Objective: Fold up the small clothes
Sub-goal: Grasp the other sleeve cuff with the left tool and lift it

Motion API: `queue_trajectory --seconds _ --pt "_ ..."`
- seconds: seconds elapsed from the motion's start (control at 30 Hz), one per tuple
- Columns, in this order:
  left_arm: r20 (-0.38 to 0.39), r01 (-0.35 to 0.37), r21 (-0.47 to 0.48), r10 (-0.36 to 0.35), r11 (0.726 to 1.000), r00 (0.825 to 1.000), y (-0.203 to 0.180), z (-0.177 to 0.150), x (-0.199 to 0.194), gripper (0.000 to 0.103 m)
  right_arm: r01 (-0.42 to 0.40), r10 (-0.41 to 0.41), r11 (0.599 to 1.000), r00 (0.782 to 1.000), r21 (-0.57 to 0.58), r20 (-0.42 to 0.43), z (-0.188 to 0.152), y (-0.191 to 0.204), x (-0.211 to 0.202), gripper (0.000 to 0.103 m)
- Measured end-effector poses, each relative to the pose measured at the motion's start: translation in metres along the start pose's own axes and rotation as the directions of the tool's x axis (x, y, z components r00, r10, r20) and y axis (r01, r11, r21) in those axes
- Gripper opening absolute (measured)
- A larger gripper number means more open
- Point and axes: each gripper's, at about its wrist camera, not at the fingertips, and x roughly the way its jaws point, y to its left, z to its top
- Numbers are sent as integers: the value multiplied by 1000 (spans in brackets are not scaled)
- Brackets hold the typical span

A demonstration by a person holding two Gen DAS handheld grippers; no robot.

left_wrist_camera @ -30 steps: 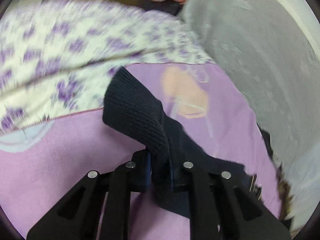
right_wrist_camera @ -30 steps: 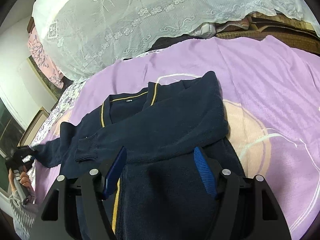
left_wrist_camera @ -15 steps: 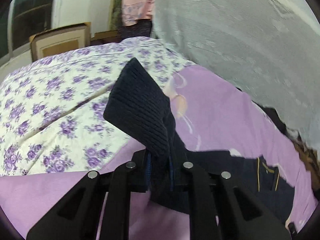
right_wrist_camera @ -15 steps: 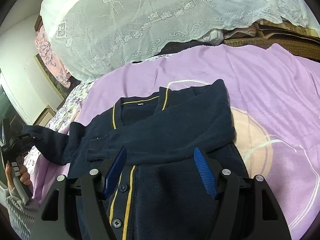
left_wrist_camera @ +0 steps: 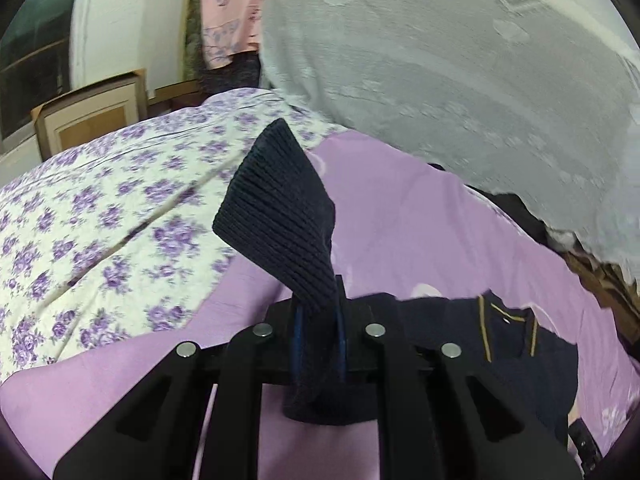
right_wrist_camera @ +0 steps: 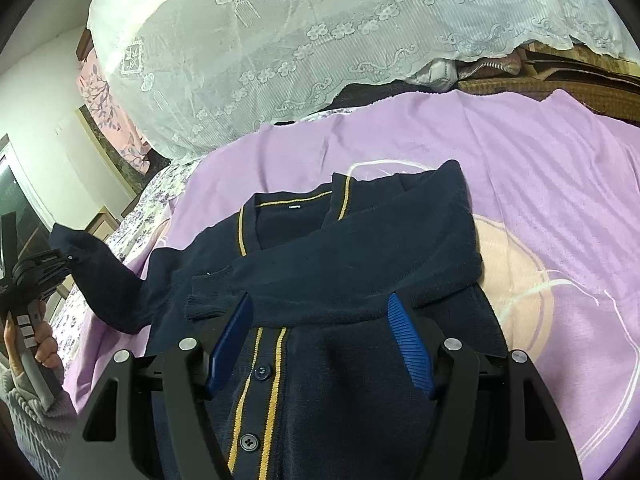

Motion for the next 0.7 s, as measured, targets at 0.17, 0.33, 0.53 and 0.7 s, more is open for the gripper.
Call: queue_trajectory --seconds 0.17,0.33,0.53,0.7 --pt "-11 35 59 -35 998 999 -31 -9 0 12 -22 22 1000 1000 14 -4 1 -1 -2 70" --pt "-20 68 114 -66 991 998 -60 -18 -2 12 -32 32 999 999 18 -3 2 0 -4 70" --pt "-35 104 163 -100 981 994 -92 -25 -1 12 -41 41 998 999 39 2 6 -5 -6 70" --pt "-47 124 198 -117 972 992 -117 -31 1 12 -48 48 997 999 63 7 9 -11 -9 70"
